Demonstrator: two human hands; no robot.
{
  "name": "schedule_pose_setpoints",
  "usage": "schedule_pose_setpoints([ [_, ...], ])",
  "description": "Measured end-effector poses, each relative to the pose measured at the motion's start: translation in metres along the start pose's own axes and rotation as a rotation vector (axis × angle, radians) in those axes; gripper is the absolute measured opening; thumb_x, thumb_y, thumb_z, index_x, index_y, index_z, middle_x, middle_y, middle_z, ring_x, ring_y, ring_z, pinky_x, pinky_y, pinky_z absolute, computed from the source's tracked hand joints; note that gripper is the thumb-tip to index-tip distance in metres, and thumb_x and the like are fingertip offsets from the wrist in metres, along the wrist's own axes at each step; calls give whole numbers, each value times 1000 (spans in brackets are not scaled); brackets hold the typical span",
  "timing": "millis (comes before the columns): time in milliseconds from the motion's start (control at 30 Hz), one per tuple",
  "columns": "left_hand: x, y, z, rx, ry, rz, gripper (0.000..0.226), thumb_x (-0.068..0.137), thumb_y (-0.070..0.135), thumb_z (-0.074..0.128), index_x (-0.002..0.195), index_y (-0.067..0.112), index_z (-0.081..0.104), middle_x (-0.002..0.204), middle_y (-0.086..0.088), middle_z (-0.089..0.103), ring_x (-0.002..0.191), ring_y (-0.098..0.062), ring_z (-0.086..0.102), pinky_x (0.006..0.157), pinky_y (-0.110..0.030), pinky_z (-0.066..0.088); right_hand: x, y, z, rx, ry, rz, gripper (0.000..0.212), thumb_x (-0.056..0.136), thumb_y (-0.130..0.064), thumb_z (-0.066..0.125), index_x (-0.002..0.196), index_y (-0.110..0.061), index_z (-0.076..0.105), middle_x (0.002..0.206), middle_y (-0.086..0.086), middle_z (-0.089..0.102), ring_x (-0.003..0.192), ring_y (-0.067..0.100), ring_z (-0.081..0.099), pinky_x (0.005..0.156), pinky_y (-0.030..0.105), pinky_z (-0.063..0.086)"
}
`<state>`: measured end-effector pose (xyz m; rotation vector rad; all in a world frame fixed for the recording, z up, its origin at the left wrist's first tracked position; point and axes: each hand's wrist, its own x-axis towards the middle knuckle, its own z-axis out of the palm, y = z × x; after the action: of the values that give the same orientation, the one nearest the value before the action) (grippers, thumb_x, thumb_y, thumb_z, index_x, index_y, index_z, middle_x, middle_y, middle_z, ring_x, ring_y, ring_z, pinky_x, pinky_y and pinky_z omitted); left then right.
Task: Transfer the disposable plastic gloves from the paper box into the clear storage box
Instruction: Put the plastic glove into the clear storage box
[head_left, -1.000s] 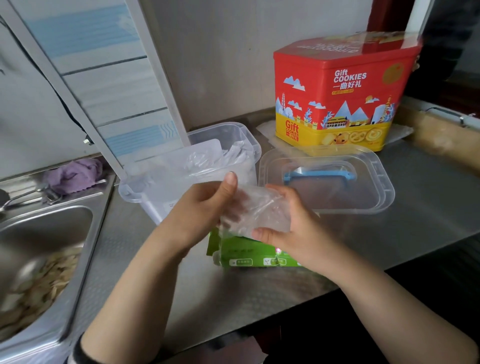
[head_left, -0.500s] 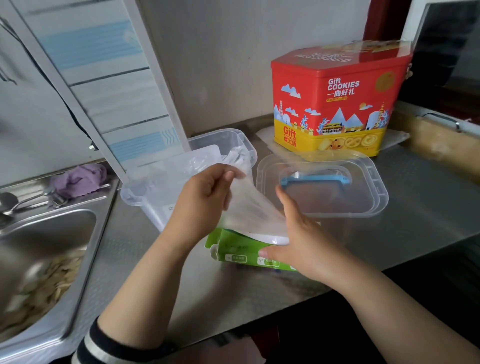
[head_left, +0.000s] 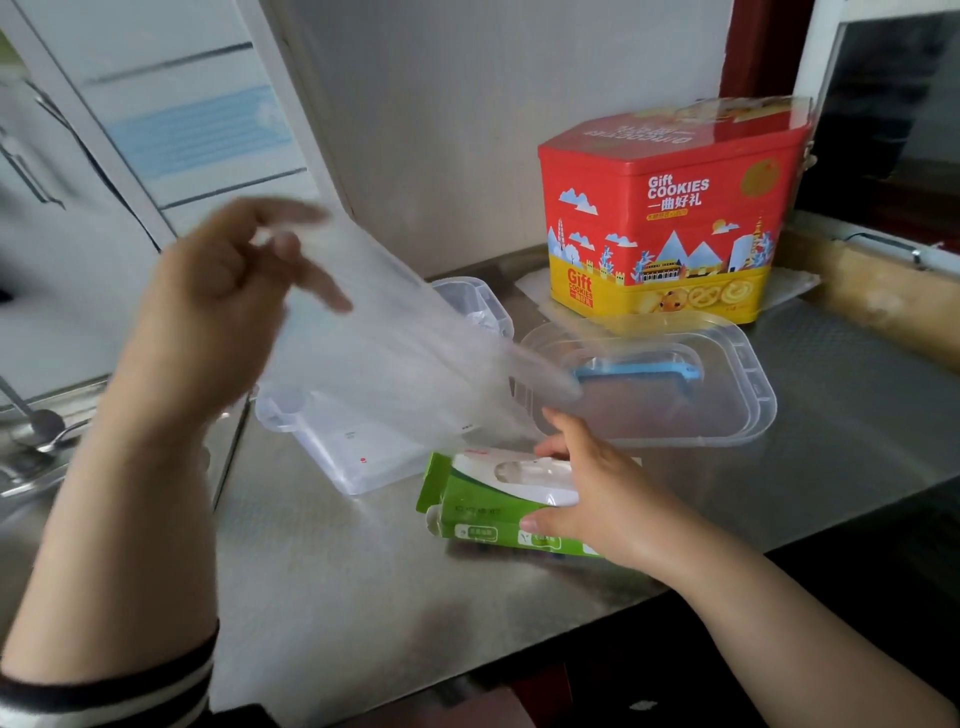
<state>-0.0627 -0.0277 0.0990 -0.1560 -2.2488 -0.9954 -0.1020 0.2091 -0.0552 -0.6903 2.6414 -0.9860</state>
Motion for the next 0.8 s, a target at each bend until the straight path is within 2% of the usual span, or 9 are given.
schedule_pose_setpoints([
  [100,20,0,-4,-243,108,41,44,104,8,32,134,37,43,58,17,56,35,-10,15,37,-28,12,1,2,3,10,7,-9,108,76,-44,77,151,-30,1,142,-19,38,128,6,38,102,25,33],
  [200,43,-13,0,-374,169,-13,41,98,1,33,113,34,50,66,4,51,34,-14,16,37,-19,12,1,3,3,15,20,-18,113,75,-46,77,151,-32,-5,142,-20,38,127,5,39,102,24,33],
  [267,53,-25,7,-302,209,-150,42,93,-3,33,90,32,56,80,-9,56,33,-10,23,38,-16,15,1,4,3,17,22,-27,116,75,-46,77,151,-33,-8,142,-20,38,128,6,39,102,24,33],
  [367,58,-37,20,23,184,-302,51,86,-8,28,89,26,66,83,2,60,28,-3,31,33,-13,24,0,4,3,12,31,-40,116,76,-46,77,151,-32,-10,142,-20,38,128,6,39,101,22,32],
  [467,58,-51,24,344,19,-353,49,90,-4,30,110,21,68,88,0,61,32,-5,44,42,-19,37,-1,3,1,-2,27,-47,114,77,-47,75,151,-32,-11,141,-22,37,127,5,38,94,19,31],
  [567,57,-73,18,591,-263,-307,27,97,19,53,121,16,64,109,-1,65,43,-11,56,60,-26,41,-2,3,1,-5,20,-57,114,78,-47,74,151,-33,-12,142,-21,36,127,5,38,93,19,30],
  [667,55,-90,13,744,-515,-396,59,84,43,71,131,12,56,130,-2,59,76,-22,65,83,-33,47,-2,4,1,-4,19,-57,114,77,-47,75,151,-34,-11,142,-21,36,128,5,38,100,22,33],
  [733,52,-97,16,932,-669,-412,73,78,49,74,137,14,50,137,-3,54,105,-23,59,98,-34,43,-2,4,0,-13,20,-59,114,77,-47,75,151,-33,-11,142,-21,36,128,5,38,100,23,33],
  [800,46,-104,25,1068,-772,-397,74,77,50,74,139,18,48,136,0,54,112,-22,56,100,-33,41,-1,4,1,-20,18,-65,114,77,-48,75,151,-33,-10,142,-20,37,128,5,38,100,24,34],
])
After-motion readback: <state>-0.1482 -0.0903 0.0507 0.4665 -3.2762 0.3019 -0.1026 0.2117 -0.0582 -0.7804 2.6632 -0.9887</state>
